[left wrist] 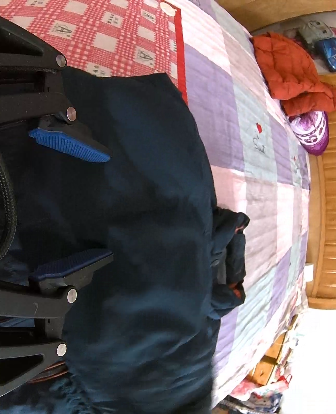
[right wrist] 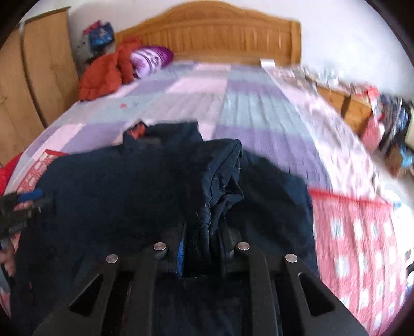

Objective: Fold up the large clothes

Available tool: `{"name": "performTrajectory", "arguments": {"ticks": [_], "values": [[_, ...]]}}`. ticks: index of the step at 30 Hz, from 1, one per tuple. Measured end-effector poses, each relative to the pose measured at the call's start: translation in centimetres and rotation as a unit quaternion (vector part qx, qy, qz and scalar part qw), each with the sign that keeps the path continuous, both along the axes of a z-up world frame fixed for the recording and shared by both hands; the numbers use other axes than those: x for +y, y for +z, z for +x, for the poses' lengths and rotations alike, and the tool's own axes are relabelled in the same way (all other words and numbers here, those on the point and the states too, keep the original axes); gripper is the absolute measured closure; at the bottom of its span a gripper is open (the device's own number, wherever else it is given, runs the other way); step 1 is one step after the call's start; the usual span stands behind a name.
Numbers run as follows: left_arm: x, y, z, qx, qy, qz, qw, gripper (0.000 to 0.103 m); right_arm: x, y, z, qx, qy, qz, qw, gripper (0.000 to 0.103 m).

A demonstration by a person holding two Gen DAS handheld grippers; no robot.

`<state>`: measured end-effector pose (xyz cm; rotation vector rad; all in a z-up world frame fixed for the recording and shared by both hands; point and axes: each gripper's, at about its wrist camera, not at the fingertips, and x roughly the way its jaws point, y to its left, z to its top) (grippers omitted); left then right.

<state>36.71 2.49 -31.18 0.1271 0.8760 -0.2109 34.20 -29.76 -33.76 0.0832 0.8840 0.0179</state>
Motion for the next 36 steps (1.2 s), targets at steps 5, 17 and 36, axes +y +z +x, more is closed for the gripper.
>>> {"name": "performTrajectory", "arguments": {"ticks": [5,17,36], "values": [[-0.1,-0.4,0.9,0.004,0.01,0.0,0.9999,0.044,-1.3,-2.8,0.2,0.044,-0.022,0.006,0.999,0.048],[-4.6,2.3,5.1,-0.03,0.031,-0.039,0.9983,0.038,11.1,3.7,2.3,-0.117,0.029,-0.167,0.979,0.016],[8.0,-6.3,11.0,0.062,0.135,0.004,0.9889,0.0,-0.1,-6.5,5.5,0.011,-0.031,-0.082,0.996,0.013]]}}
